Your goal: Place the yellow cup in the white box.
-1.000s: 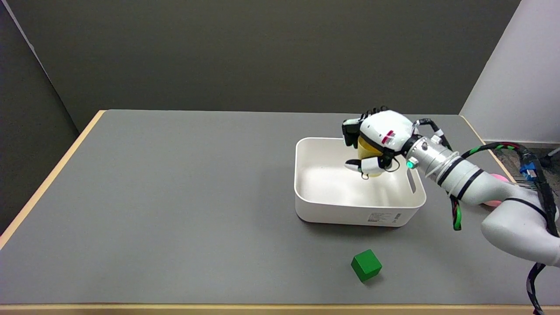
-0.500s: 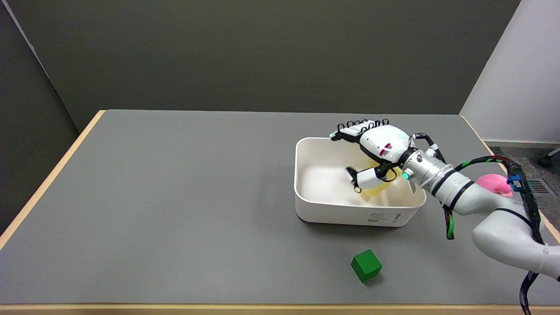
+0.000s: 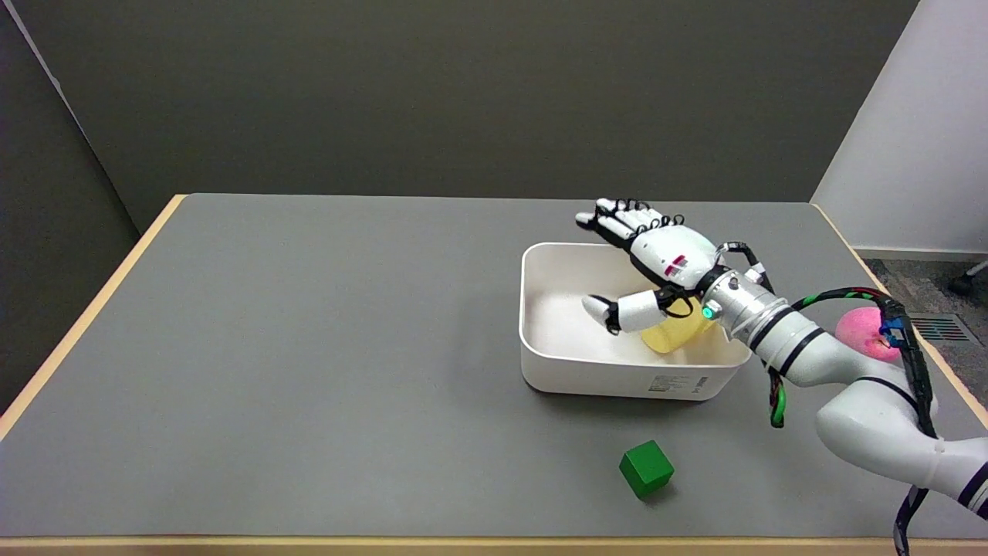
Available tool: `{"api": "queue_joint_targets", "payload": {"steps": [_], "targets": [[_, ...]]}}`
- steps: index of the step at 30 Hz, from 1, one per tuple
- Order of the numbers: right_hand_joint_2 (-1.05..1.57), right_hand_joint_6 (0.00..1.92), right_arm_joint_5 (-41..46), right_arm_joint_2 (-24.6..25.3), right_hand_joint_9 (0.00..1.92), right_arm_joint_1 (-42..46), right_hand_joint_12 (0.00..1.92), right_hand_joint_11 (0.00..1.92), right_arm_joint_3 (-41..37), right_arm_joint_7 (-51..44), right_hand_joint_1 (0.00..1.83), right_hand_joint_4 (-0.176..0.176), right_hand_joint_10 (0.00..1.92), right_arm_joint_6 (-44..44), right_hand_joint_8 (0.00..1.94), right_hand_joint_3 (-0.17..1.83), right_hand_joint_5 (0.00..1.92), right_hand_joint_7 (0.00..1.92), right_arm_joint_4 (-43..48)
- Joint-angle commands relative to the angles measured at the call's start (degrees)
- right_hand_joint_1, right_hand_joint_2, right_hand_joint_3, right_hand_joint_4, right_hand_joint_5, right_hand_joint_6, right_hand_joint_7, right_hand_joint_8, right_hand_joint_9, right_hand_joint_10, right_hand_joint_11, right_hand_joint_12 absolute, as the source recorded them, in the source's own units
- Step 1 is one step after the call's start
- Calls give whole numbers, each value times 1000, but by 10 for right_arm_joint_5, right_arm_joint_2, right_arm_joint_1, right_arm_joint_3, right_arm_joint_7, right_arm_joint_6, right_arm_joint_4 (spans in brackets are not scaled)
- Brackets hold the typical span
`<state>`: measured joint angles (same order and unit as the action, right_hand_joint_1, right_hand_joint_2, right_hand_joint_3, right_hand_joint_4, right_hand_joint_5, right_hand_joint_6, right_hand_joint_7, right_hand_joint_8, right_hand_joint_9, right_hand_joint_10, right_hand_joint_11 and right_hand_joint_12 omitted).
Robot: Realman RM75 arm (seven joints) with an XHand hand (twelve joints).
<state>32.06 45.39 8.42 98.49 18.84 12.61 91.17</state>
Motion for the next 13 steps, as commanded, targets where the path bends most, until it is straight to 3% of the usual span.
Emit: {"api": "queue_joint_targets", "payload": {"steps": [1,7,13], "targets": [[546,231,142,20,-1,-11,715,-1,-14,-2,254,87,111,178,-1,937,26,-1,66],[568,319,181,20,0,-11,700,-1,-29,-6,269,84,151,262,95,979,28,3,109],[560,404,312,20,19,-5,804,-1,-46,-5,189,69,285,386,211,947,99,76,101]]}}
